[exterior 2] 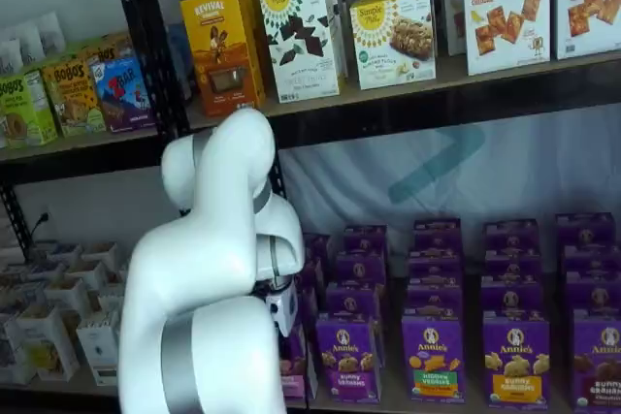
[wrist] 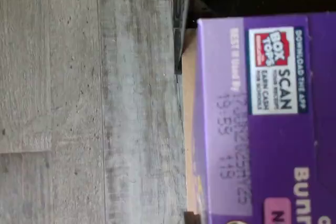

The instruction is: Pick up the purple box with a pink patch in the middle, on the bottom shelf, the first box from the left

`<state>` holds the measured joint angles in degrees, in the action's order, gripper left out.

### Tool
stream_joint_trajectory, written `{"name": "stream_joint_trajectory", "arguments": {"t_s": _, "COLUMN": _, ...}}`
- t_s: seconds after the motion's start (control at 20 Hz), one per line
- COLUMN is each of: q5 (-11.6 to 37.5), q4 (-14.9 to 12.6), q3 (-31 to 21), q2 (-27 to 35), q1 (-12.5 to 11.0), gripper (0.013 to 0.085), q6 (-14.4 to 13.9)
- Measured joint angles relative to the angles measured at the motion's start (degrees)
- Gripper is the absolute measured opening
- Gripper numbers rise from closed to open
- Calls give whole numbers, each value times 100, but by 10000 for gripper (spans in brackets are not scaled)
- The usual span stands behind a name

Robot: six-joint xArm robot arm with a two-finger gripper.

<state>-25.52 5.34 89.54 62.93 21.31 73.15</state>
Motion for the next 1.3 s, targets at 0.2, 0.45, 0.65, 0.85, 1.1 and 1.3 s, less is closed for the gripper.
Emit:
{"name": "stream_joint_trajectory", "arguments": {"t_s": 0.2, "q5": 12, "q4": 13, "q3": -33, "q2": -25, "q1": -9, "gripper": 330, "q6": 21}}
{"name": "stream_joint_trajectory", "arguments": {"t_s": 0.45, "q5": 37, "q4": 40, "q3": -135, "q2": -103, "q1": -28, "gripper": 290, "q6": 65}}
{"name": "stream_joint_trajectory", "arguments": {"t_s": 0.65, "q5": 72, "q4": -43, "q3": -365, "q2": -282, "q1": -51, "gripper": 290, "q6": 15}}
{"name": "stream_joint_trajectory", "arguments": {"t_s": 0.85, "q5": 124, "q4": -279, "q3": -809, "q2": -606, "q1": -66, "gripper": 290, "q6": -182}}
{"name": "stream_joint_trajectory", "arguments": {"t_s": 1.1, "q5": 299, "q4": -490, "q3": -1602, "q2": -1169, "q1": -46, "gripper": 290, "q6": -389}}
{"name": "stream_joint_trajectory", "arguments": {"t_s": 1.3, "q5": 548, "q4": -559, "q3": -2378, "q2": -1755, "q1": -21, "gripper": 290, "q6": -473}}
